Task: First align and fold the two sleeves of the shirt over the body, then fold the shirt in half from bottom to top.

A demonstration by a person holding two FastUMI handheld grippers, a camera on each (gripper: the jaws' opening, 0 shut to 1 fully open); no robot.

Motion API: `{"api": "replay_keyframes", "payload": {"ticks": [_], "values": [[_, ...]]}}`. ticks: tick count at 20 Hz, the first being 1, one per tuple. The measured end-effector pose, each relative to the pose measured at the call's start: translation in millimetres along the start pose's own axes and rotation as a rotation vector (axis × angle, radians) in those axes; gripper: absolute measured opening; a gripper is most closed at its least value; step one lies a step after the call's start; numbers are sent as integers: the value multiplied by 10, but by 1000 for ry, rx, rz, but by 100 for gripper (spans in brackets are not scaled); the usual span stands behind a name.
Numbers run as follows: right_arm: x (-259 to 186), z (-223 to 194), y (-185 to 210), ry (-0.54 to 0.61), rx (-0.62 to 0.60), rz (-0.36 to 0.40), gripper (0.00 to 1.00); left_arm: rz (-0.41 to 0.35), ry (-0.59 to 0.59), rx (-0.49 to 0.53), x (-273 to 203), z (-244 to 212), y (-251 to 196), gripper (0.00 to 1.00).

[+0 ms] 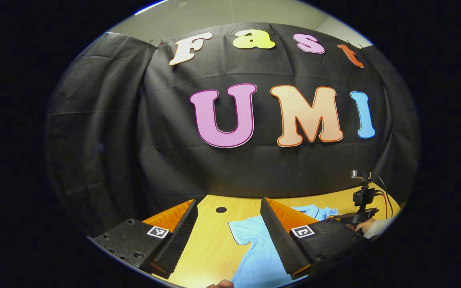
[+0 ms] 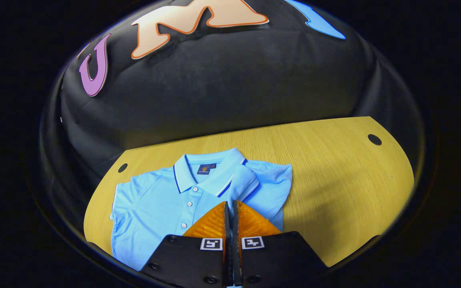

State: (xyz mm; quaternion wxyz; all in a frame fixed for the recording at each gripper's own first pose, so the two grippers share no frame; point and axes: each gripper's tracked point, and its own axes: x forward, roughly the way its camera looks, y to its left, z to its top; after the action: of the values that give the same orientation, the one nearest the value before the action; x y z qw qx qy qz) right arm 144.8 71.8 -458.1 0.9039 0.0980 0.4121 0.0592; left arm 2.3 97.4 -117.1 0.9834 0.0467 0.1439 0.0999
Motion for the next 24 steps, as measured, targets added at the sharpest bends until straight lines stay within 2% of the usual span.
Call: {"api": "replay_keyframes", "payload": {"ticks": [1, 2, 4, 7, 8, 14, 19, 24], "values": [[-22, -8, 62, 6, 16, 17, 2, -11, 8, -4, 35, -38, 11, 95], [-32, -1, 141, 5, 31, 36, 11, -24, 14, -7, 83, -68, 19, 95], [-136, 112, 196, -36, 18, 40, 54, -52, 27, -15, 187, -140, 13, 94], [-429, 320, 205, -109, -24, 19, 96, -102, 46, -44, 383, -231, -60, 94], [-544, 358, 217, -133, -30, 12, 98, -118, 55, -56, 449, -280, -96, 95], [-1285, 454, -40, -219, -49, -56, 98, -161, 129, -117, 976, -686, -228, 95], [-1686, 293, -407, -205, -35, -139, 98, -176, 232, -173, 1399, -1193, -335, 95], [-1965, 35, -671, -172, -32, -215, 98, -141, 341, -158, 1796, -1767, -359, 95]]}}
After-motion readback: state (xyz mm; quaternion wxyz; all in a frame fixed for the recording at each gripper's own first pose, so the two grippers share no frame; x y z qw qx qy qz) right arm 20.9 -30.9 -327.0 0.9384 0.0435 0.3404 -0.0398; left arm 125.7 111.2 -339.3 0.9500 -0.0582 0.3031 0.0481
